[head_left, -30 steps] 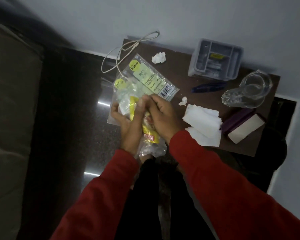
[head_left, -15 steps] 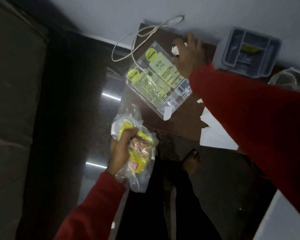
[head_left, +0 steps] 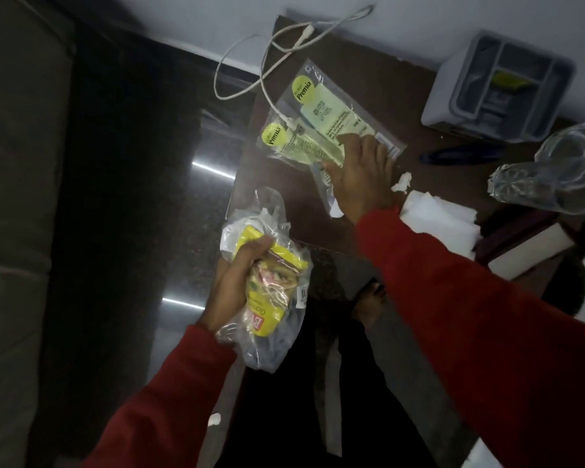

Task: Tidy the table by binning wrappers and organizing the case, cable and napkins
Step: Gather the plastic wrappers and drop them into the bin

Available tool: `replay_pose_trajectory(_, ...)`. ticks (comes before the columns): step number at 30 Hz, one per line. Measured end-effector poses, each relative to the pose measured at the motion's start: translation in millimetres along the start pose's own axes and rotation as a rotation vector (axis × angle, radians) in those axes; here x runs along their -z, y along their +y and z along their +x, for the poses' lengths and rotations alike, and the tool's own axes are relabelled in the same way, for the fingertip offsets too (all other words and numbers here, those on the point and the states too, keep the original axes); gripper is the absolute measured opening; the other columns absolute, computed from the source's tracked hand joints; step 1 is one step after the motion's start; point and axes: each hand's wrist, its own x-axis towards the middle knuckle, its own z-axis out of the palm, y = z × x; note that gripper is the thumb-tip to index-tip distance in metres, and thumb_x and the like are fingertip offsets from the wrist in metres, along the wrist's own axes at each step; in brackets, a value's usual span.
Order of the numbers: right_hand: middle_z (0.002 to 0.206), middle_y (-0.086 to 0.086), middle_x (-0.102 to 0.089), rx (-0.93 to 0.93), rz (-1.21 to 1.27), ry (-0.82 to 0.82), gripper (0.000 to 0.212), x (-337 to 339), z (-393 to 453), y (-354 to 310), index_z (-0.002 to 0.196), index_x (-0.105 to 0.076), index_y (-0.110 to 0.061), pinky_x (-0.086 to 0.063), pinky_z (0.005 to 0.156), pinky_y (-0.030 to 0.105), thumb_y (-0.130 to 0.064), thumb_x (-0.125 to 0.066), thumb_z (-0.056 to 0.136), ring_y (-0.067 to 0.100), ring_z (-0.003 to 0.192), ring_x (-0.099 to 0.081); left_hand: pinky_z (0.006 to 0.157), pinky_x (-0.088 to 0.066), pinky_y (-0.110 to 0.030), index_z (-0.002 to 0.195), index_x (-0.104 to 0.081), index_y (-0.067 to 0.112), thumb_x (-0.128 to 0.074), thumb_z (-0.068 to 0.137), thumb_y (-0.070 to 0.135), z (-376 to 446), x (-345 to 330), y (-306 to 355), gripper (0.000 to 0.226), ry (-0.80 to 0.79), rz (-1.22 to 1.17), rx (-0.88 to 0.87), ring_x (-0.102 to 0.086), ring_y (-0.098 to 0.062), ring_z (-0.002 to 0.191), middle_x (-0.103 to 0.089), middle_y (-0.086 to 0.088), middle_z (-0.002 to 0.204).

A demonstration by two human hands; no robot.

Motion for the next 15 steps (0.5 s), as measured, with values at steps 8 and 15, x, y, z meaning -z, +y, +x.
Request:
replay_pose_trajectory(8,0.091,0.01,-0.07,-0.125,0.391,-0.088,0.012,54,-21,4,0.088,-0.063,-0.017,-0.054,0.073,0.04,-0.029,-0.061,0.084,0.032,0.087,-0.064,0.061,-0.056,-0.023,0.058,-0.074,0.021,-0.076,0.067,0.017,-3,-13,8,0.009,-0.134,-0.094,0.014,-0.068,-0.01,0.056,-0.069,0.004,0.06)
replay_pose_trajectory(15,0.057,0.004,-0.046,-0.09,0.897,-0.261,0.02,81,-56,-5,0.065,-0.053,-0.006,-0.033,0.049,0.028,-0.016,-0.064,0.078,0.01,0.054,-0.044,0.075,-0.058,-0.033,0.091,-0.075,0.012,-0.086,0.057,0.029,-21,-40,3,0.039,-0.305,-0.39,0.153,-0.074,-0.018,0.075,-0.076,-0.004,0.082)
